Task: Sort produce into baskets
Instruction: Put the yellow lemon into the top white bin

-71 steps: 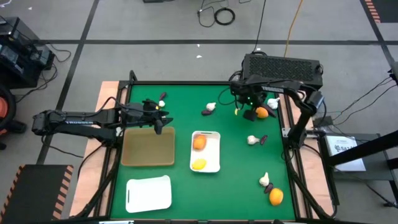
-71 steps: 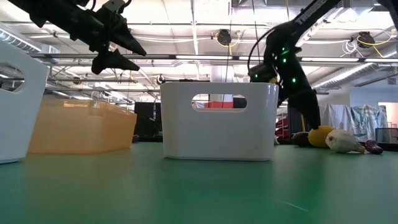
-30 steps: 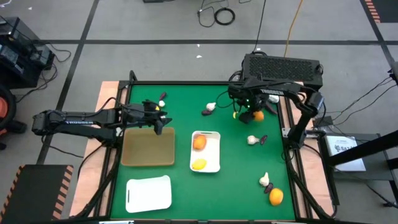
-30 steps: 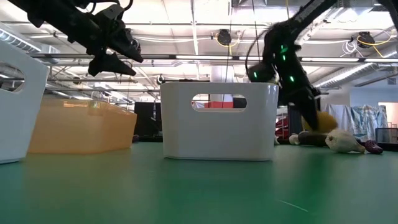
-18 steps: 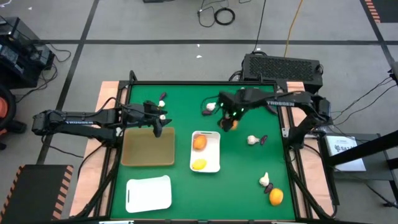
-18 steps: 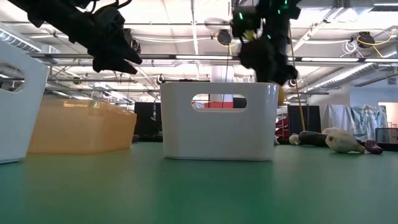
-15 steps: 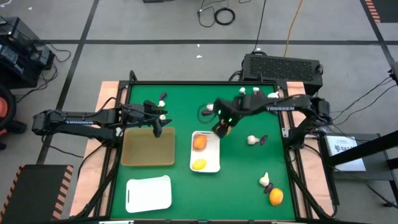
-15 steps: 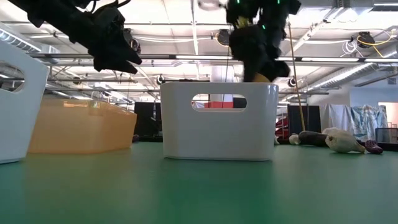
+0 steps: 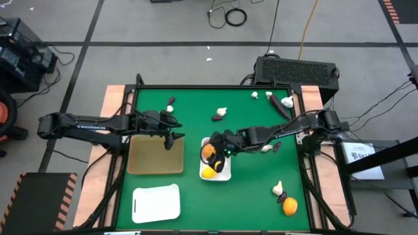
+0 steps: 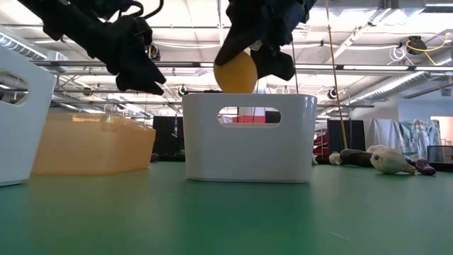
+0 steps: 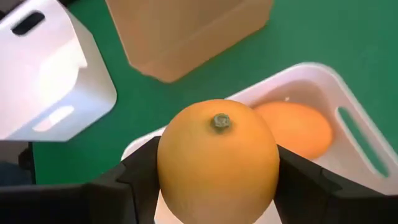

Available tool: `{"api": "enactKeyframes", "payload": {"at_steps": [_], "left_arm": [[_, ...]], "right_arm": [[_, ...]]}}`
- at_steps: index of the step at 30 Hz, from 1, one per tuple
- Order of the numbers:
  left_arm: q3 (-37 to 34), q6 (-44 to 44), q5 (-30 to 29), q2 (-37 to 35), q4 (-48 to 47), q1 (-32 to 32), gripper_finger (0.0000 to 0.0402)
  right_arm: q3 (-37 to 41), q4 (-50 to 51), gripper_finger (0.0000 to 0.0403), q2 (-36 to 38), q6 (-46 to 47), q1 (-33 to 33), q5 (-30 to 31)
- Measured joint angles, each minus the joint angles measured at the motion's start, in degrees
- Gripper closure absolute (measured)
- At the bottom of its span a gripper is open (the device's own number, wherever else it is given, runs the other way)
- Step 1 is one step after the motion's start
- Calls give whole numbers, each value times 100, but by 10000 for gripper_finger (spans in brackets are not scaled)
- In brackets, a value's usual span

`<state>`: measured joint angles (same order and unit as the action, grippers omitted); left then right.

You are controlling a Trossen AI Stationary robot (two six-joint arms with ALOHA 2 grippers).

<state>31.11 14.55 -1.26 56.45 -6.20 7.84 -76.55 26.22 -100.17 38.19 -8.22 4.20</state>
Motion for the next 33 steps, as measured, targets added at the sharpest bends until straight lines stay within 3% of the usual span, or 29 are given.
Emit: {"api": "enactKeyframes", "payload": {"at_steps": [8, 16, 22, 26, 33], "left_arm": [[0, 119, 134, 13, 143, 2, 155], [0, 707, 157, 11, 400, 2, 155], [0, 767, 149, 11, 481, 0, 155], [0, 767, 99, 11, 483, 2, 155], [0, 763, -295, 11, 483, 2, 155]], "right_arm": [[2, 42, 166, -69, 132, -51, 3], [2, 265, 110, -69, -157, -9, 16], [2, 281, 90, -69, -451, -12, -14], [2, 380, 90, -69, -328, 37, -599], [2, 1219, 90, -56, 1447, 47, -2289]]}}
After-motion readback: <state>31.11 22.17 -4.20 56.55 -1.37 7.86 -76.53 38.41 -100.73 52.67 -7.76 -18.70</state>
